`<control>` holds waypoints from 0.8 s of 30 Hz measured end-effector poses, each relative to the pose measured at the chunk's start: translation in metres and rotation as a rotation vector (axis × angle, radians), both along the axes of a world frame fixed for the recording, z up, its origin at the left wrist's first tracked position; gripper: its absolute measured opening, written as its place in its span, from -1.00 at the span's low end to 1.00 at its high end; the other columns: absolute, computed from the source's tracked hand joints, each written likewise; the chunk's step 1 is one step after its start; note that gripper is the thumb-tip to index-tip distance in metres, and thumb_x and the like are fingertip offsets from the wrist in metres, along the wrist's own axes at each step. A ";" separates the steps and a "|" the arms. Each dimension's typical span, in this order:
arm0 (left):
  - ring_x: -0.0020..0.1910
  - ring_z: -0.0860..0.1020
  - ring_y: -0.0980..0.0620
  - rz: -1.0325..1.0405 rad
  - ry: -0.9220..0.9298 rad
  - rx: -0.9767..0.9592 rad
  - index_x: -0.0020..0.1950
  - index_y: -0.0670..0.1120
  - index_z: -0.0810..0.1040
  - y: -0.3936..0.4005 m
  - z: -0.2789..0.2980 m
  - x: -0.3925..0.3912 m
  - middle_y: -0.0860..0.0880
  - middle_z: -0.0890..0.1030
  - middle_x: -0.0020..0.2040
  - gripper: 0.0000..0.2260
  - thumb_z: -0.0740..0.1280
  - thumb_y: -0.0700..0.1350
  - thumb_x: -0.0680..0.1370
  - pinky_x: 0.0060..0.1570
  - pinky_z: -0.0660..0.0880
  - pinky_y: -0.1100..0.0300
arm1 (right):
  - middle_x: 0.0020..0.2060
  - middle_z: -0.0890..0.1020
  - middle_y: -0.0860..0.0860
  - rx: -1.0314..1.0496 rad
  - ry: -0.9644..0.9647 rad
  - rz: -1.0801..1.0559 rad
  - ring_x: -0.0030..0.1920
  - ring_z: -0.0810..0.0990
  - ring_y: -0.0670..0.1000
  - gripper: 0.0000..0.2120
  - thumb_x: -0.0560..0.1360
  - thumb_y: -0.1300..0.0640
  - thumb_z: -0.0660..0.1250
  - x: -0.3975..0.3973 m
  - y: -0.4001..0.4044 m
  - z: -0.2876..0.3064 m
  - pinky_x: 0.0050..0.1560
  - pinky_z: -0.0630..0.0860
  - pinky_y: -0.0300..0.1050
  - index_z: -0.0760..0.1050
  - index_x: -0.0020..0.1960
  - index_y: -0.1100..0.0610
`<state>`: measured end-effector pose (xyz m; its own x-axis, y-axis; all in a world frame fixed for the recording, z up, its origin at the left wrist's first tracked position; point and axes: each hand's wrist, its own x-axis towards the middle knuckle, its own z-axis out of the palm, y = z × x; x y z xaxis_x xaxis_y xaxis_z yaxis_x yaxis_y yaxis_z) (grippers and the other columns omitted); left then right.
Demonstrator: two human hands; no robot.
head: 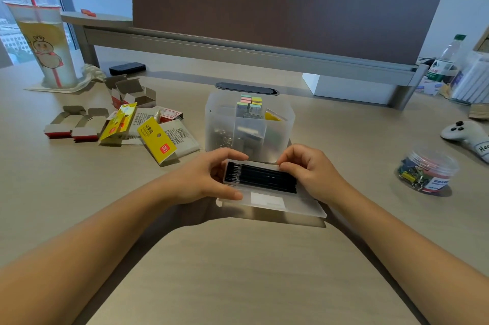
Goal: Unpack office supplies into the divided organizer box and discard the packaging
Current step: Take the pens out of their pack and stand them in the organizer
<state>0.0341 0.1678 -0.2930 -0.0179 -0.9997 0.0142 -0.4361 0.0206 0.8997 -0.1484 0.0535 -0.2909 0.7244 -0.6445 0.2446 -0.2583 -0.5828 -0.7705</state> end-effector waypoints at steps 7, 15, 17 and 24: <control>0.09 0.53 0.05 0.019 -0.025 0.041 0.10 0.19 0.36 -0.003 0.000 0.001 0.07 0.51 0.09 -0.54 0.44 -0.19 0.35 0.11 0.52 0.15 | -0.30 0.56 0.10 -0.672 0.056 -0.118 -0.24 0.37 -0.03 -0.74 0.38 -0.02 0.26 -0.006 0.010 -0.011 -0.24 0.24 -0.33 0.52 -0.23 0.19; 0.07 0.53 0.13 -0.005 -0.047 0.058 0.24 0.15 0.30 -0.001 0.003 -0.003 0.13 0.50 0.06 -0.43 0.43 -0.24 0.35 0.01 0.52 0.34 | -0.34 0.60 0.05 -0.806 0.229 -0.057 -0.31 0.50 0.05 -0.62 0.31 -0.18 0.21 -0.009 0.013 -0.009 -0.23 0.15 -0.36 0.56 -0.22 0.14; 0.13 0.51 0.07 -0.006 -0.048 0.074 0.21 0.16 0.29 -0.001 0.003 -0.002 0.08 0.50 0.11 -0.44 0.43 -0.24 0.35 0.11 0.50 0.24 | -0.33 0.62 0.05 -0.814 0.261 -0.067 -0.31 0.52 0.04 -0.62 0.30 -0.19 0.25 -0.010 0.012 -0.007 -0.28 0.20 -0.31 0.55 -0.19 0.14; 0.18 0.49 0.04 0.021 -0.017 0.084 0.18 0.17 0.32 -0.003 0.001 0.000 0.04 0.50 0.15 -0.45 0.44 -0.23 0.33 0.20 0.47 0.11 | -0.37 0.64 0.04 -0.920 0.362 -0.105 -0.36 0.57 0.05 -0.69 0.24 -0.08 0.33 -0.012 0.014 -0.004 -0.37 0.38 -0.18 0.60 -0.21 0.15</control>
